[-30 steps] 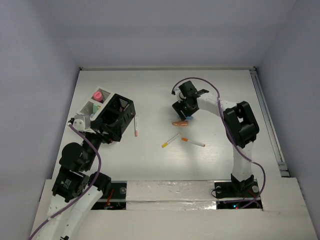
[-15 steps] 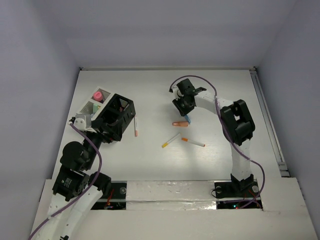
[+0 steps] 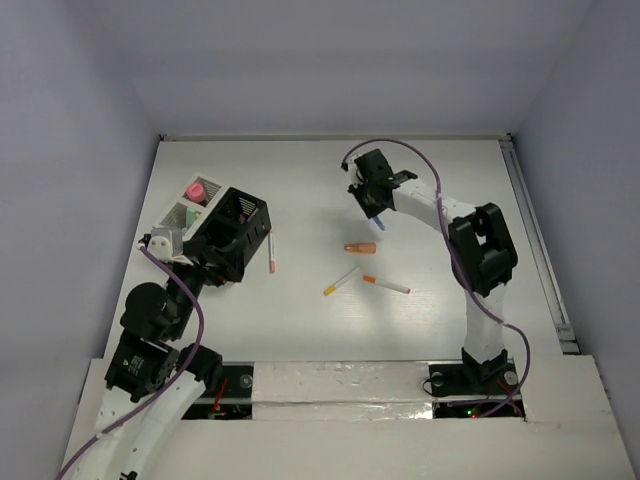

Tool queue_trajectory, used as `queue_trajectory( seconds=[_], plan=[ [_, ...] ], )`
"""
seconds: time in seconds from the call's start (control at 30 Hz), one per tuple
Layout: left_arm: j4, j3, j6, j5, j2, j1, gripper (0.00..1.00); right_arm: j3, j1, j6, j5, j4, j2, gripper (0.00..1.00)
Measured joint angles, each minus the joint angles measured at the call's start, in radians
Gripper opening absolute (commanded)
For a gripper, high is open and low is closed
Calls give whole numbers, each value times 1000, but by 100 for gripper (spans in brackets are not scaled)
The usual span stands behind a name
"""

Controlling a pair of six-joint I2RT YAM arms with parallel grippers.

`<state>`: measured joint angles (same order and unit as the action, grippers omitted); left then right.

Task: Sort the stationery into containers
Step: Pick up the pen from the center of the board, then place the pen in the storage box.

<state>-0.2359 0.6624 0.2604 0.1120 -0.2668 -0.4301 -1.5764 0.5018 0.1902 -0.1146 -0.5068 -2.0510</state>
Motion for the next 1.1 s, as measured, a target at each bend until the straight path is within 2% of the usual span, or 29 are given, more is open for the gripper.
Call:
queue_trajectory(
  seconds=[0.2,0.37,0.47,0.57,0.7,0.93,1.03,1.07,1.1],
  plan=[
    [0,0,0,0,-2,3,99,-66,109,-185,257,211,89,0],
    [1,0,0,-3,-9,6,99,-259,254,-386,441,466,11,0],
    [6,0,0,-10,-11,6,99,-374,298,-519,538,614,-79,0],
    [7,0,0,-11,-11,6,99,-471,309,-599,560,691,-179,0],
    [8,0,0,-15,-11,14,99,-561,309,-657,541,701,-300,0],
    [8,0,0,-32,-11,18,99,-578,304,-678,476,694,-375,1],
    [8,0,0,-32,-11,18,99,-583,305,-677,460,695,-379,11],
    [8,0,0,-32,-11,18,99,-583,305,-677,458,697,-379,21],
    [8,0,0,-32,-11,18,99,-583,305,-676,455,699,-379,27]
  ],
)
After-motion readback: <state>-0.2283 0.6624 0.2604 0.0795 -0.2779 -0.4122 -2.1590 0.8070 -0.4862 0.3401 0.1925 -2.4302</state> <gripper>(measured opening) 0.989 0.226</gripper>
